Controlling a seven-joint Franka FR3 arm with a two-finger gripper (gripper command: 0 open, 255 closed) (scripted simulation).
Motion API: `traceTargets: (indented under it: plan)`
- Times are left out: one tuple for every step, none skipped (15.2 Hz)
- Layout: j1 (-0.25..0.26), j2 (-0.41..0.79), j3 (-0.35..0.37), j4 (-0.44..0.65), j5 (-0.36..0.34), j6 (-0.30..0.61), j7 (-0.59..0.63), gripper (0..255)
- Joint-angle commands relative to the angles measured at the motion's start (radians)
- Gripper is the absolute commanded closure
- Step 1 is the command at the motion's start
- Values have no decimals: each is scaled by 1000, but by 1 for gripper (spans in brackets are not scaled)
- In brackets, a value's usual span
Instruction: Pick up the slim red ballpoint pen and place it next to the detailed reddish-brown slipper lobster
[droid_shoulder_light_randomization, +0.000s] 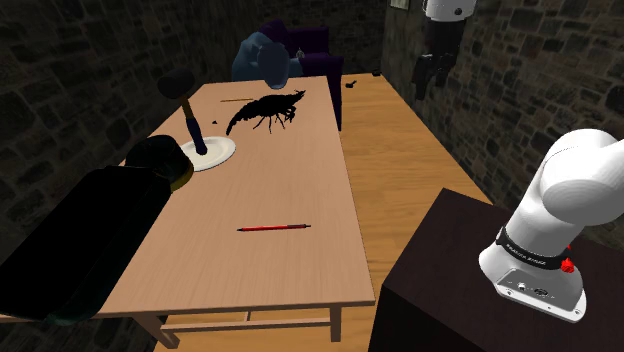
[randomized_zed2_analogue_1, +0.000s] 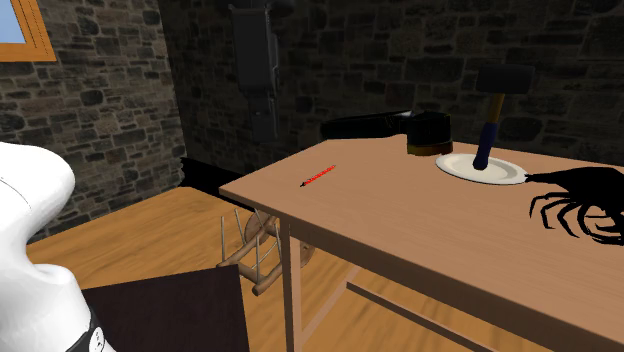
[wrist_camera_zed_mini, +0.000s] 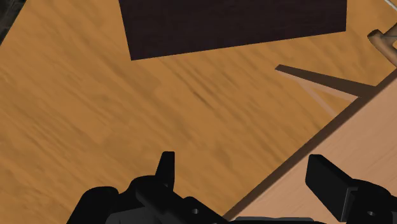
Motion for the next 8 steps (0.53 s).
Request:
traceTargets:
  plan:
    - [0,0,0,0,0,0,0,0]
    - [14,23,7,-1,8,21,-6,0]
    - [27,47,14,-1,15,43,-12,0]
    - [41,71,21,-1,23,63,-18,0]
    - [54,96,29,1,30,84,-24,0]
    - [67,120,36,3,37,104,-31,0]
    - [80,145,44,5,44,124,-37,0]
    - [93,171,52,9,51,143,-44,0]
